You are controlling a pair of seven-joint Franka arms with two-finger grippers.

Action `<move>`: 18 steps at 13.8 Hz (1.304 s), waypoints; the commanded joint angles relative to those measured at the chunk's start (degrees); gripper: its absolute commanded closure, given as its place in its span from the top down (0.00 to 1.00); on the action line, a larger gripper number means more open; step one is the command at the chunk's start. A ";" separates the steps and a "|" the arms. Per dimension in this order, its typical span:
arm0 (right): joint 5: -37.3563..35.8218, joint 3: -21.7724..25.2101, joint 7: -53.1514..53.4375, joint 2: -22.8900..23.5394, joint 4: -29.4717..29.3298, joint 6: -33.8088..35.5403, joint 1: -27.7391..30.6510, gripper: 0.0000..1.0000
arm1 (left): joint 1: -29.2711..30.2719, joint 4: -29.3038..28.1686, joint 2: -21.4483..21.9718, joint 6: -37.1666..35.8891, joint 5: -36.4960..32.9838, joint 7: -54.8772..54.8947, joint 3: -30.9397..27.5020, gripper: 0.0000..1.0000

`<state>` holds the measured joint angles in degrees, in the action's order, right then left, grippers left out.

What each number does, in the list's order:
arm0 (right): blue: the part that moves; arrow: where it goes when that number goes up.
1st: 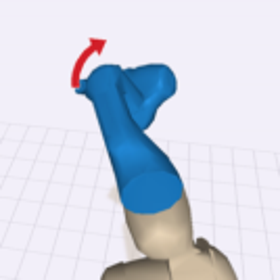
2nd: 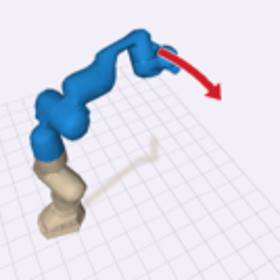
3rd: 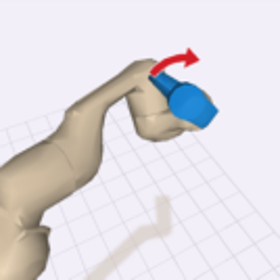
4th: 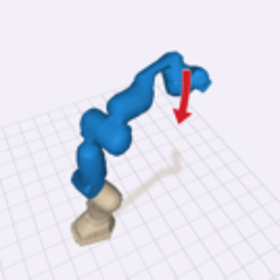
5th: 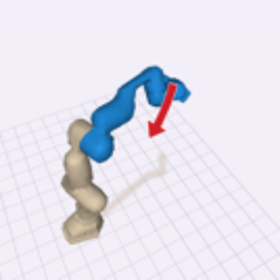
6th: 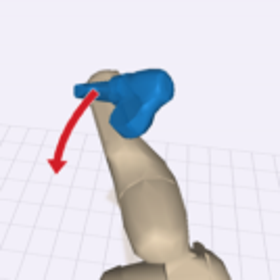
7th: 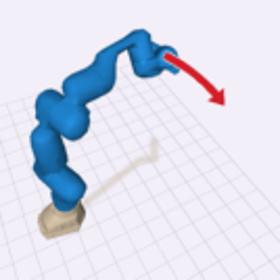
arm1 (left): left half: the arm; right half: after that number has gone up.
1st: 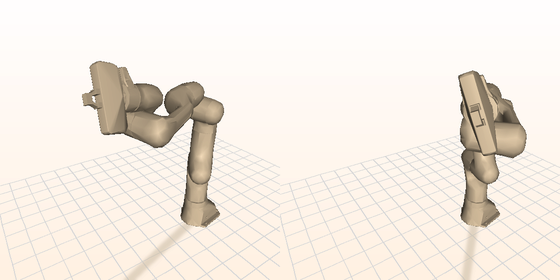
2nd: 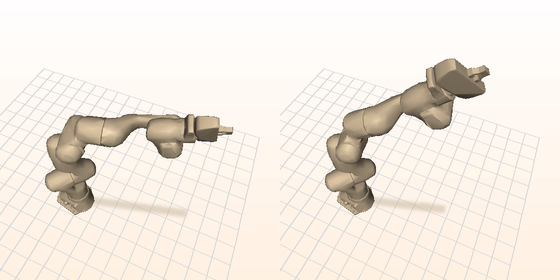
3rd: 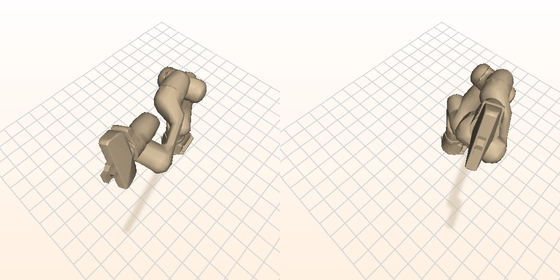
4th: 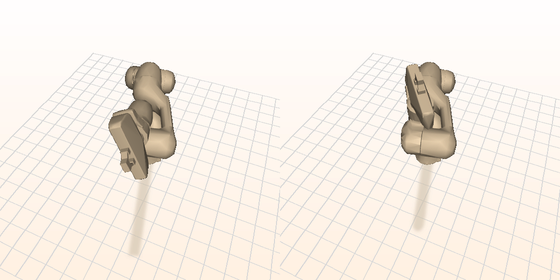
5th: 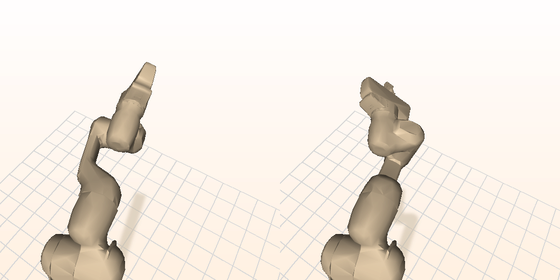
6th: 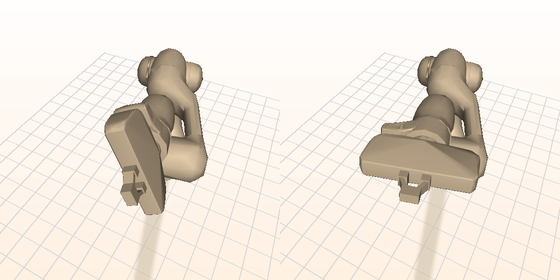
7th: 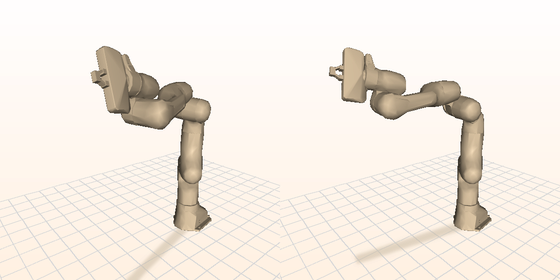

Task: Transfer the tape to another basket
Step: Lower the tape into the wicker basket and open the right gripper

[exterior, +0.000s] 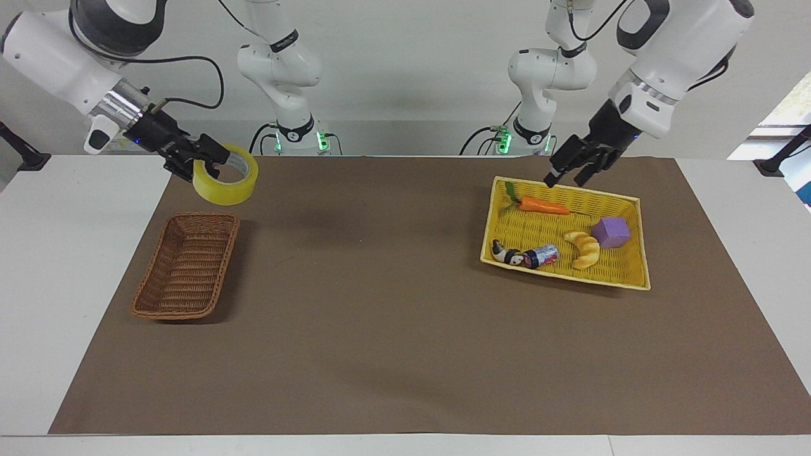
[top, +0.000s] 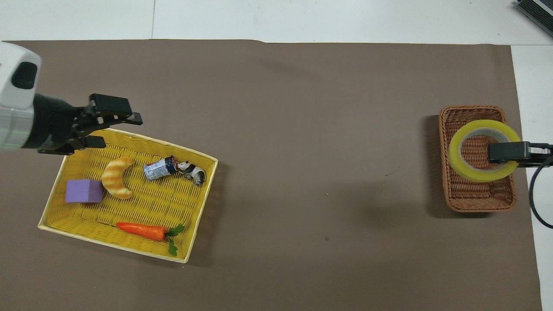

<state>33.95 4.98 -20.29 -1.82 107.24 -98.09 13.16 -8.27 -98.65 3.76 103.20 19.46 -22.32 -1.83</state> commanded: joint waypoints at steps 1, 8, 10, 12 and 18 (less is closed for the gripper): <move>-1.16 -0.85 -11.66 7.60 -0.90 -5.08 3.61 0.00 | 3.95 -0.23 0.63 -2.56 -6.86 6.03 0.77 1.00; -1.52 -0.85 -27.61 18.61 -0.90 -8.96 11.01 0.00 | 12.90 0.65 1.24 -6.43 -17.35 29.76 -0.11 1.00; -1.52 -0.85 -27.70 20.01 -1.33 -9.57 11.10 0.00 | 14.33 2.66 0.72 -7.48 -16.74 30.94 -0.19 1.00; -1.61 -0.85 -27.61 20.28 -1.34 -10.72 11.01 0.00 | 13.46 4.60 -0.16 -8.97 -17.52 28.74 0.24 1.00; -0.91 -0.94 -27.79 22.12 -1.60 -11.95 10.75 0.46 | 10.38 15.24 -6.05 -16.81 -22.54 28.91 1.56 1.00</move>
<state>33.39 4.62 -47.37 19.81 106.81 -109.78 23.56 3.56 -88.37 0.77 88.72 -1.37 7.19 0.07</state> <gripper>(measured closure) 0.731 0.000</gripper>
